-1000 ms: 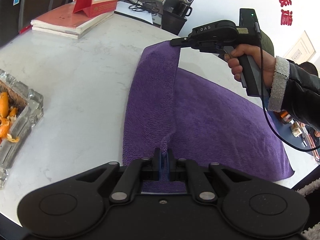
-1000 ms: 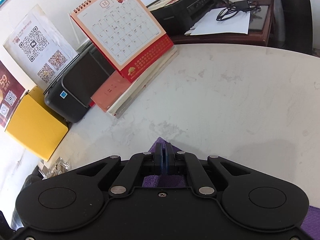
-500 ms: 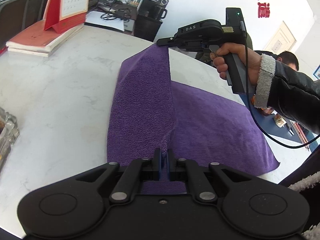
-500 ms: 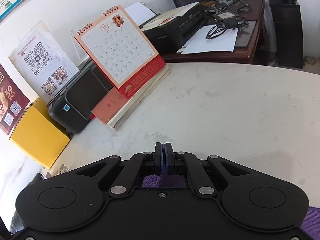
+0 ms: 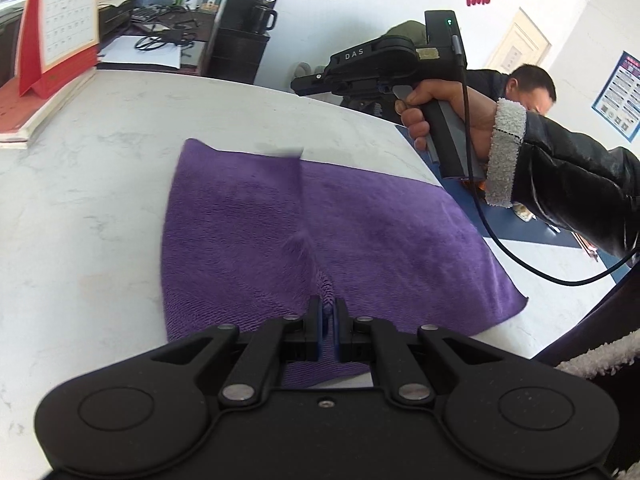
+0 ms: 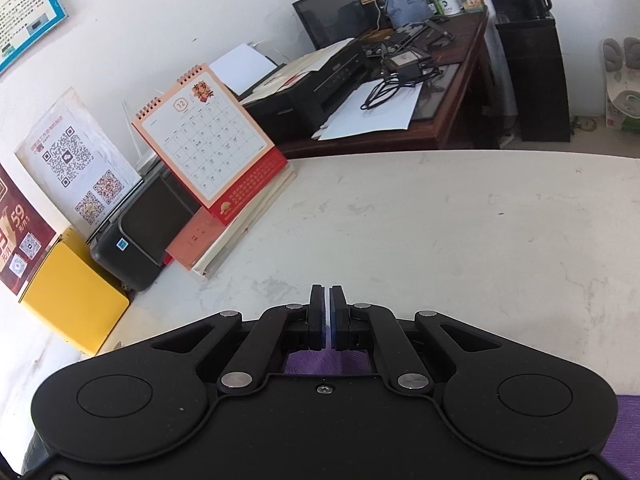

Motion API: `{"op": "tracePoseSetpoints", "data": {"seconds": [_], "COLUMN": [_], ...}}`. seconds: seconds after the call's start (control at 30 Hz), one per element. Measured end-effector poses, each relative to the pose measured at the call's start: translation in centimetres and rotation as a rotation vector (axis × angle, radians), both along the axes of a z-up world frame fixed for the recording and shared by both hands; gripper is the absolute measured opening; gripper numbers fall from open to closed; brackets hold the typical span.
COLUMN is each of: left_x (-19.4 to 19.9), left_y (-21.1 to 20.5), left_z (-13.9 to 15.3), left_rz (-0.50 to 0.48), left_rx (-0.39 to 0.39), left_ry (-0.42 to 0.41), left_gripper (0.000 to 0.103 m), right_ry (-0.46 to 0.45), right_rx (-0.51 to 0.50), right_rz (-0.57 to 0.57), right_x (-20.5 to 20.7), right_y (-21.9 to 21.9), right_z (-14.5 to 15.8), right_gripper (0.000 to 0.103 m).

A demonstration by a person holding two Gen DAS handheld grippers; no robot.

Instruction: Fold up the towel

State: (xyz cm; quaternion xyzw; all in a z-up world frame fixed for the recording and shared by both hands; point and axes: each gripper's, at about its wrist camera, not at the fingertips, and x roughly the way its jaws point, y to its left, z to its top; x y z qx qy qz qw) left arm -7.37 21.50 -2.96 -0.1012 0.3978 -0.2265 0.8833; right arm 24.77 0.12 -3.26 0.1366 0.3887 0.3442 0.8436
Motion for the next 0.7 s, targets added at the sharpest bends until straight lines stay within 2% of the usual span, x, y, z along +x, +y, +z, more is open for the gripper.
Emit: {"op": "tracePoseSetpoints", "data": {"seconds": [0.17,0.3,0.4,0.47,0.5,0.63,0.7], "left_x": [0.0,0.2,0.1,-0.1,-0.2,-0.4,-0.6], "left_y": [-1.3,-1.3,-1.0,-0.7,-0.6,-0.3,-0.3], "left_z": [-0.3,0.3,0.9,1.4,1.6,2.3,2.4], "left_rz": [0.005,0.025,0.04,0.049,0.051,0.056,0.052], "left_rx": [-0.018,-0.024,-0.019,-0.011,-0.01,-0.004,-0.005], "left_ry": [0.012,0.005,-0.002,-0.008,-0.01,-0.01,-0.005], "left_gripper": [0.004,0.004,0.004,0.004,0.004,0.004,0.004], "right_ry": [0.042,0.143,0.276,0.387,0.439,0.691,0.763], "right_rx": [0.008,0.044,0.091,0.134,0.162,0.332,0.367], "right_rz": [-0.027,-0.018,0.013,0.037,0.047,0.075,0.079], "right_x": [-0.9,-2.6,-4.6,-6.1,-6.7,-8.9,-9.2], "right_y": [-3.0,-5.2,-6.4,-6.8,-6.9,-5.9,-4.7], "right_z": [-0.8,-2.1,-3.8,-5.2,-5.9,-9.3,-10.5], "right_gripper": [0.002,0.005,0.014,0.04,0.045,0.051,0.052]}}
